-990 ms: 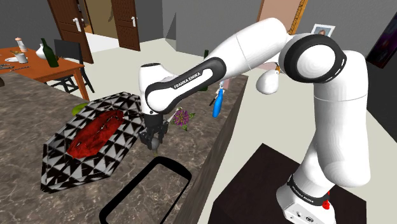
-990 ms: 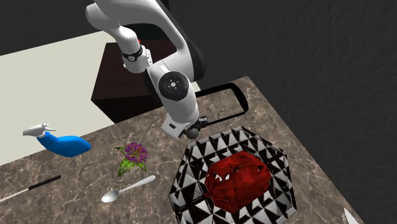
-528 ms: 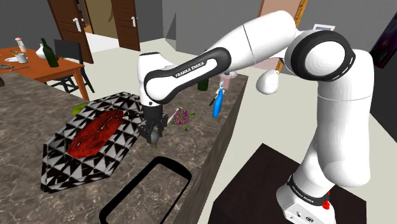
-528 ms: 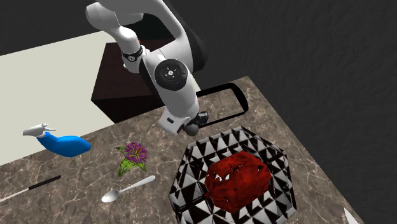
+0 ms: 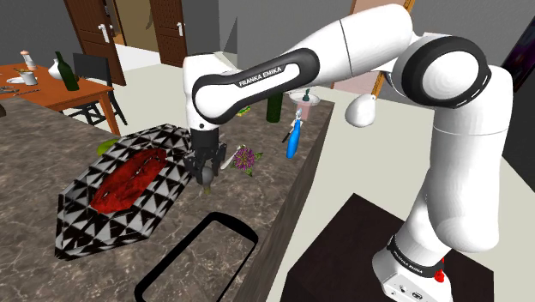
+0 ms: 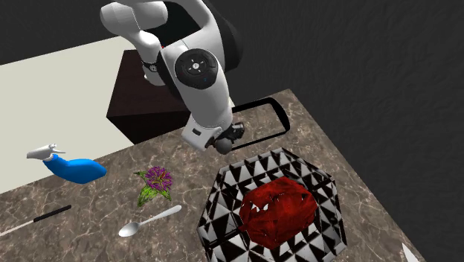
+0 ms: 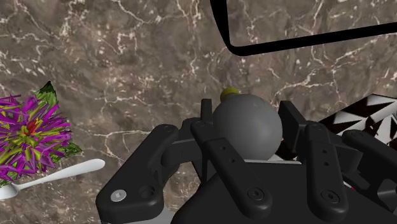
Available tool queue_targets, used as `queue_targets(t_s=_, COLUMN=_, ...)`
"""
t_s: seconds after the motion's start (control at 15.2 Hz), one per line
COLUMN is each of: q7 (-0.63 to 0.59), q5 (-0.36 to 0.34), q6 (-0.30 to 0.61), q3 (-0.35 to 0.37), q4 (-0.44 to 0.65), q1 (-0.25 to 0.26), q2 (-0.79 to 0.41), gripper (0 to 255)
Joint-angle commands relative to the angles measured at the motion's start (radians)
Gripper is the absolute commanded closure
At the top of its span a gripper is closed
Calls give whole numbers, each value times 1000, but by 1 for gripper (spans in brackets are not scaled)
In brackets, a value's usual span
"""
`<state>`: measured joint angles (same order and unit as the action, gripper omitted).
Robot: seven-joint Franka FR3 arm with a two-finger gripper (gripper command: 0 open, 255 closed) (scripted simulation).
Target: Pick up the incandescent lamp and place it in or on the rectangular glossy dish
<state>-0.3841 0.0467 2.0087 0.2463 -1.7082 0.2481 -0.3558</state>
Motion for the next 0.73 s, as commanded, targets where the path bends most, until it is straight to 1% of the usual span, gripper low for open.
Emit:
queue_targets(t_s=0.0, q7=0, q5=1, q6=-26, q3=0, q4=19, q1=-1, q2=7, gripper=255)
queue_targets(t_s=0.33, q7=-3, q5=4, q6=-83, q3=2, q4=58, q1=-2, q2=25, gripper=255)
queue_targets(t_s=0.66, q7=-88, q5=22, q6=-53, q3=39, q4=-49, q1=48, q2=114, gripper=255)
